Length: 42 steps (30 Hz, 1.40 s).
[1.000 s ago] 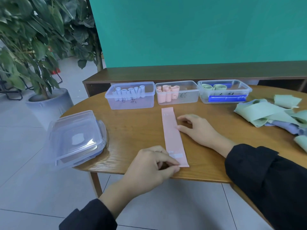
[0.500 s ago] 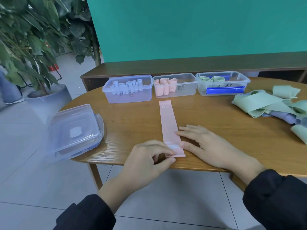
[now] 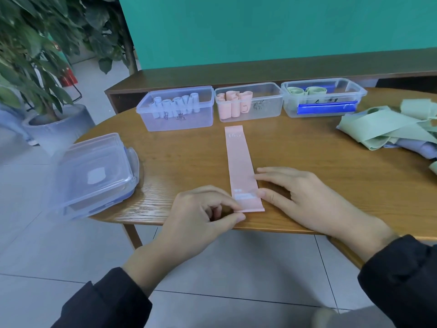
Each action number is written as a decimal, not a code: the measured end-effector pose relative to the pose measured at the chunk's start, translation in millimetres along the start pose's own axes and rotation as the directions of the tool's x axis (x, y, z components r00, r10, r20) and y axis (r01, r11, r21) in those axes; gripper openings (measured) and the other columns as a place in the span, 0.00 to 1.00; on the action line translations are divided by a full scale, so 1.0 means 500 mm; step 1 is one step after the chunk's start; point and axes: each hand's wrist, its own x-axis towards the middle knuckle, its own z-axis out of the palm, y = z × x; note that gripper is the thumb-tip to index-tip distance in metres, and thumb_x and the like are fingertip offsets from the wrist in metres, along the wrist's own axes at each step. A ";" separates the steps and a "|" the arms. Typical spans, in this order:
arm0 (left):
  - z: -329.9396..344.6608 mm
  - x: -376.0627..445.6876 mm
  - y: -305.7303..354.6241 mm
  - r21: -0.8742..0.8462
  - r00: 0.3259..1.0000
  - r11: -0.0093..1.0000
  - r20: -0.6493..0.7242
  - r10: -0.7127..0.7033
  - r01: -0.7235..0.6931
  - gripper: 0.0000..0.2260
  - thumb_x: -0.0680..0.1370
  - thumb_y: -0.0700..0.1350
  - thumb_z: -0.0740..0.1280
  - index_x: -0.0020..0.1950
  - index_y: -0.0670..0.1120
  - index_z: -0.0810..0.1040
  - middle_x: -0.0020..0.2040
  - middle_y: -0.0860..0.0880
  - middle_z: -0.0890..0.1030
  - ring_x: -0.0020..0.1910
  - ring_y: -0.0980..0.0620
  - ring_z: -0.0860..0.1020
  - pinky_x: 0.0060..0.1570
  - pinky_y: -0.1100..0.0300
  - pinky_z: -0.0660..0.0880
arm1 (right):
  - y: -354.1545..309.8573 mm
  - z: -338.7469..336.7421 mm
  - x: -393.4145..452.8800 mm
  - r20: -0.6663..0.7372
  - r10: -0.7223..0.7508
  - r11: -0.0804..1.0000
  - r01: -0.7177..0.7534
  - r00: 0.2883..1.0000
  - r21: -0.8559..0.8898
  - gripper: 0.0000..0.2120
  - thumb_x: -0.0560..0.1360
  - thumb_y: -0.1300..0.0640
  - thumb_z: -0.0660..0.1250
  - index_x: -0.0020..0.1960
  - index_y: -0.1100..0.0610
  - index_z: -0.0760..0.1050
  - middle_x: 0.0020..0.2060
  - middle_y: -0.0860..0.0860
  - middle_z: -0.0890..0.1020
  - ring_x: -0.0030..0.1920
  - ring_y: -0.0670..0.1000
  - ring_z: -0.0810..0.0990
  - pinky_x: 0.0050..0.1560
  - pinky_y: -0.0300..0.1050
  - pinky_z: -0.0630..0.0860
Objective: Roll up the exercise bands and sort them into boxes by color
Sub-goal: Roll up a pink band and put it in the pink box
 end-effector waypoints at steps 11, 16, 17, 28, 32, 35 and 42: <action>-0.002 0.001 0.010 0.028 0.999 0.999 0.034 -0.018 0.017 0.04 0.72 0.42 0.79 0.41 0.51 0.88 0.42 0.57 0.83 0.34 0.55 0.75 0.36 0.72 0.68 | -0.015 0.001 -0.022 -0.019 -0.142 0.947 0.142 0.990 0.287 0.06 0.72 0.50 0.76 0.43 0.52 0.84 0.47 0.41 0.84 0.52 0.43 0.82 0.54 0.32 0.73; -0.007 0.005 0.015 0.037 0.996 0.996 0.048 -0.078 0.076 0.03 0.73 0.44 0.79 0.40 0.52 0.88 0.41 0.57 0.81 0.35 0.57 0.75 0.37 0.72 0.67 | -0.016 0.005 -0.019 0.009 -0.116 0.953 0.109 0.993 0.282 0.04 0.73 0.54 0.77 0.43 0.53 0.83 0.48 0.40 0.83 0.51 0.42 0.81 0.53 0.28 0.70; -0.008 0.007 0.016 0.040 0.994 0.995 0.046 -0.094 0.092 0.04 0.73 0.44 0.79 0.40 0.52 0.88 0.40 0.57 0.81 0.35 0.57 0.75 0.37 0.72 0.67 | -0.016 0.006 -0.018 0.016 -0.107 0.955 0.098 0.994 0.279 0.04 0.73 0.55 0.77 0.42 0.53 0.83 0.49 0.40 0.82 0.51 0.42 0.81 0.52 0.29 0.70; -0.015 0.035 0.021 0.054 0.965 0.970 0.097 -0.242 0.237 0.04 0.72 0.48 0.78 0.40 0.52 0.84 0.41 0.53 0.79 0.38 0.55 0.76 0.39 0.71 0.70 | -0.013 -0.006 0.007 0.133 0.040 0.972 -0.070 0.990 0.226 0.05 0.74 0.50 0.74 0.41 0.46 0.80 0.55 0.37 0.78 0.56 0.41 0.77 0.55 0.31 0.69; -0.015 0.032 0.019 0.064 0.976 0.986 0.146 -0.162 0.154 0.06 0.75 0.43 0.76 0.43 0.54 0.85 0.42 0.53 0.78 0.39 0.50 0.74 0.41 0.70 0.69 | -0.017 -0.006 0.004 0.101 -0.040 0.954 0.008 0.994 0.300 0.06 0.75 0.57 0.75 0.46 0.47 0.80 0.53 0.44 0.79 0.54 0.48 0.77 0.53 0.32 0.70; -0.010 0.028 0.011 0.141 0.985 0.990 0.161 -0.056 0.033 0.06 0.76 0.41 0.74 0.45 0.53 0.85 0.44 0.54 0.77 0.40 0.51 0.75 0.42 0.72 0.67 | -0.020 -0.004 -0.002 0.144 -0.117 0.954 0.071 0.983 0.292 0.07 0.78 0.60 0.71 0.49 0.48 0.83 0.55 0.43 0.78 0.58 0.47 0.76 0.56 0.31 0.68; -0.006 0.014 0.007 0.169 0.994 0.985 0.107 0.009 -0.027 0.03 0.75 0.47 0.77 0.46 0.55 0.86 0.43 0.55 0.78 0.39 0.53 0.75 0.40 0.73 0.66 | -0.009 -0.005 -0.013 0.133 -0.149 0.967 0.116 0.980 0.229 0.05 0.77 0.53 0.72 0.52 0.46 0.84 0.57 0.41 0.77 0.60 0.46 0.77 0.59 0.38 0.71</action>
